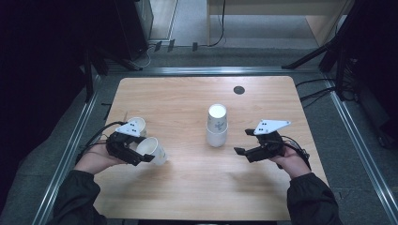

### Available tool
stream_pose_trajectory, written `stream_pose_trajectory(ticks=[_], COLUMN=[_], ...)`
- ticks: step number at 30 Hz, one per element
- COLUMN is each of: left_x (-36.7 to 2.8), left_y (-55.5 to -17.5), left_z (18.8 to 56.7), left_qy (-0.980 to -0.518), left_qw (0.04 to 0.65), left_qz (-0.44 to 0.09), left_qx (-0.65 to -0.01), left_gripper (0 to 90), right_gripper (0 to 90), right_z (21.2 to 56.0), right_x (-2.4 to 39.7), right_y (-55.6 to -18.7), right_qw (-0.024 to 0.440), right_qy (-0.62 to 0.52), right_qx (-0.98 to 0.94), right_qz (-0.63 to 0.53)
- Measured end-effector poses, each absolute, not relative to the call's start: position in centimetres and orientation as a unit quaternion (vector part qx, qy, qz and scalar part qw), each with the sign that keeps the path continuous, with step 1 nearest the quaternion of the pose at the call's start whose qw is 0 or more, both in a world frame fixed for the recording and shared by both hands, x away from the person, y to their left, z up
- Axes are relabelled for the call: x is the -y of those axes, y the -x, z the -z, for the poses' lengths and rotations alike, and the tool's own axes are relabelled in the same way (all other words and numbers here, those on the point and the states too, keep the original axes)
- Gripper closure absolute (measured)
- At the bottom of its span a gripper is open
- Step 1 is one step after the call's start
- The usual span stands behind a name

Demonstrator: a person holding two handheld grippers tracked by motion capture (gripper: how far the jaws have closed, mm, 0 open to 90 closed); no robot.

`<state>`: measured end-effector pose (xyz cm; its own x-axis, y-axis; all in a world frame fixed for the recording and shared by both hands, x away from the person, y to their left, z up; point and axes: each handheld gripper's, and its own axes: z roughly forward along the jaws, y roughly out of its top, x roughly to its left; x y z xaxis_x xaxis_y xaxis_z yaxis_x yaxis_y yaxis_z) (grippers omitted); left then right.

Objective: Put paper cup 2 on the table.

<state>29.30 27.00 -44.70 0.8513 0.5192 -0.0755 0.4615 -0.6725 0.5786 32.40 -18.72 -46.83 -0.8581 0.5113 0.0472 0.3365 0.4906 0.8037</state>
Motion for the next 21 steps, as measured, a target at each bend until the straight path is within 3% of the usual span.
stream_pose_trajectory(ticks=[21], left_x=[-30.7], left_y=[-29.8], left_z=[46.6], left_qy=[-0.909], left_qw=[0.235], left_qz=[-0.081], left_qx=[-0.335], left_gripper=[24.6], right_gripper=[18.8], right_z=[47.1], right_x=[18.7], right_y=[-32.7], right_qw=[0.1], right_qy=[-0.252], right_qx=[-0.859], right_qz=[-0.434])
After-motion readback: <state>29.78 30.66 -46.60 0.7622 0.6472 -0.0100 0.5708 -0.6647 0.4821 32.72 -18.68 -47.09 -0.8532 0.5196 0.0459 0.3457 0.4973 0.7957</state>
